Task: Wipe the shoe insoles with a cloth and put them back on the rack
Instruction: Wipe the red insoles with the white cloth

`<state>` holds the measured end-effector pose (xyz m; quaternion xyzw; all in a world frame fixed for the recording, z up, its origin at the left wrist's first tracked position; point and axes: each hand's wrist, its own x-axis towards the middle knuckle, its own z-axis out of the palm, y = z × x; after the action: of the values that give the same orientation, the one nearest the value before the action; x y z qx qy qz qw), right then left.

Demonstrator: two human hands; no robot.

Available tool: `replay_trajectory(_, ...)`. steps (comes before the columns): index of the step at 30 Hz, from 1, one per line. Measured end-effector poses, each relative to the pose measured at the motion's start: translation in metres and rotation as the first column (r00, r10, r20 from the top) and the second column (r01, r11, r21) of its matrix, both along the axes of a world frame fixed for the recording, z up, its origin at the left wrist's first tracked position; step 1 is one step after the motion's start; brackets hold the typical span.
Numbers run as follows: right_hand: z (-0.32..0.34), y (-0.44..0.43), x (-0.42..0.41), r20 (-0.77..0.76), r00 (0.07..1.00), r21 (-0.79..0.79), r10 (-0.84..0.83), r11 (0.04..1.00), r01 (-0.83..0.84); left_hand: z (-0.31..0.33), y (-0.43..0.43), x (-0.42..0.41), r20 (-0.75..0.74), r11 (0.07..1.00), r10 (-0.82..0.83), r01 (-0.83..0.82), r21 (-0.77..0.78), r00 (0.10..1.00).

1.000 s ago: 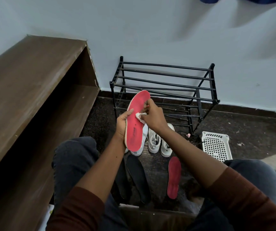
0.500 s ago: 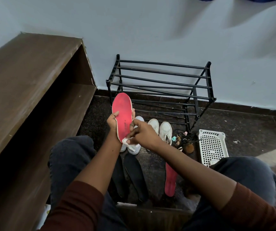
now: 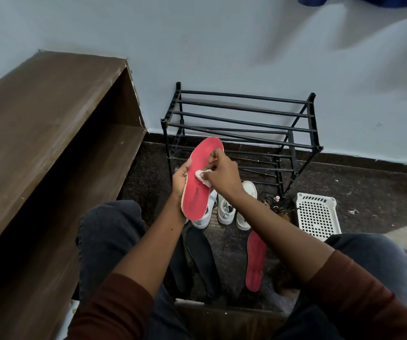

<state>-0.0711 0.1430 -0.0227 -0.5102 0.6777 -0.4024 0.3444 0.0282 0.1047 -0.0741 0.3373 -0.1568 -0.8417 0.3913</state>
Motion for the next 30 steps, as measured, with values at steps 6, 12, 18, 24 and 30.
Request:
replay_trajectory(6, -0.014, 0.024, 0.021, -0.006, 0.991, -0.014, 0.136, 0.991, -0.136, -0.008, 0.001, 0.002, 0.045, 0.998, 0.046, -0.048, 0.036, 0.998)
replay_trajectory(12, -0.011, 0.038, 0.027, -0.016, 0.948, 0.048, 0.317, 0.947, -0.316, 0.01, 0.018, 0.001, 0.121, 0.994, -0.095, 0.1, -0.036, 0.988)
replay_trajectory(18, -0.007, 0.024, 0.018, 0.091, 0.974, 0.012, 0.209, 0.977, -0.211, -0.013, 0.003, 0.007, 0.124, 0.999, -0.034, 0.036, -0.012, 0.992)
replay_trajectory(24, -0.012, 0.0, -0.004, -0.013, 1.0, -0.036, 0.019, 0.999, -0.02, -0.008, 0.004, 0.004, 0.075, 0.996, -0.085, 0.083, 0.034, 0.993)
replay_trajectory(30, -0.017, -0.018, -0.023, -0.105, 0.989, -0.071, -0.104, 0.993, 0.097, -0.013, 0.008, 0.004, 0.082, 0.975, -0.218, 0.214, 0.058, 0.972)
